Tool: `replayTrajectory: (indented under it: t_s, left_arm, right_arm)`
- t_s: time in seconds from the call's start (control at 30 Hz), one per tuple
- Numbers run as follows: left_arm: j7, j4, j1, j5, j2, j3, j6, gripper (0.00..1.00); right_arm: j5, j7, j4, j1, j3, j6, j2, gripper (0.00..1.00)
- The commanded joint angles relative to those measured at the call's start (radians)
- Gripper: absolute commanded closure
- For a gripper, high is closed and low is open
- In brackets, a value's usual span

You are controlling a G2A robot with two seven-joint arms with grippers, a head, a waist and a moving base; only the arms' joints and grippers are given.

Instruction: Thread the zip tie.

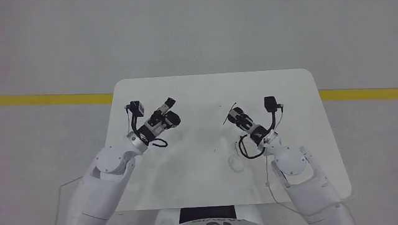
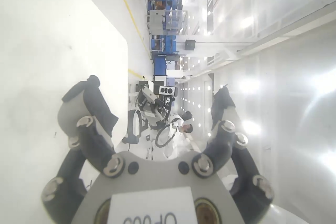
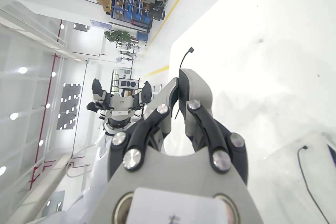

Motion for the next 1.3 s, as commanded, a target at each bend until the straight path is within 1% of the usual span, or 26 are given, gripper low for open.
replayTrajectory:
  t_s: [0.0,0.1,0.2,0.27,0.3,0.37,0.43,0.8,0.83,0.97,1.03,1.2,1.27]
  left_arm:
    - [-0.011,-0.004,-0.003,-0.013,-0.001,0.016,0.004,0.00]
    - [-0.062,-0.002,-0.014,-0.040,-0.002,0.039,-0.023,0.00]
    - [-0.102,0.013,-0.029,-0.069,-0.004,0.061,-0.051,0.00]
    - [-0.112,0.029,-0.040,-0.090,-0.006,0.078,-0.051,0.00]
    - [-0.114,0.033,-0.045,-0.094,-0.006,0.086,-0.048,0.00]
    - [-0.137,0.034,-0.054,-0.105,-0.008,0.105,-0.053,0.00]
    - [-0.130,0.032,-0.063,-0.044,-0.005,0.102,-0.067,0.00]
    - [-0.129,0.032,-0.063,-0.038,-0.005,0.104,-0.065,0.00]
    - [-0.130,0.026,-0.067,-0.004,-0.004,0.115,-0.065,0.00]
    - [-0.142,0.026,-0.077,0.060,-0.002,0.142,-0.082,0.00]
    - [-0.137,0.029,-0.082,0.088,-0.001,0.151,-0.086,0.00]
    - [-0.119,0.045,-0.091,0.115,-0.002,0.177,-0.092,0.00]
    - [-0.119,0.045,-0.096,0.126,-0.001,0.185,-0.104,0.00]
  right_arm:
    - [0.018,-0.010,-0.005,-0.001,-0.007,-0.002,-0.002,1.00]
    - [0.003,-0.075,-0.011,-0.004,-0.023,-0.007,-0.008,1.00]
    - [0.003,-0.147,-0.011,-0.008,-0.046,-0.018,-0.016,1.00]
    - [-0.002,-0.191,-0.006,-0.009,-0.061,-0.027,-0.021,1.00]
    - [-0.003,-0.209,-0.004,-0.009,-0.067,-0.030,-0.023,1.00]
    - [-0.005,-0.246,0.000,-0.011,-0.078,-0.036,-0.028,1.00]
    - [-0.014,-0.271,0.001,-0.011,-0.080,-0.037,-0.030,1.00]
    - [-0.023,-0.275,0.001,-0.010,-0.081,-0.039,-0.030,1.00]
    - [-0.034,-0.283,0.001,-0.012,-0.085,-0.042,-0.031,1.00]
    - [-0.054,-0.316,0.003,-0.016,-0.098,-0.053,-0.036,1.00]
    - [-0.053,-0.327,0.005,-0.017,-0.101,-0.059,-0.038,1.00]
    - [-0.065,-0.341,0.002,-0.024,-0.110,-0.069,-0.042,1.00]
    - [-0.068,-0.335,0.000,-0.027,-0.110,-0.069,-0.043,1.00]
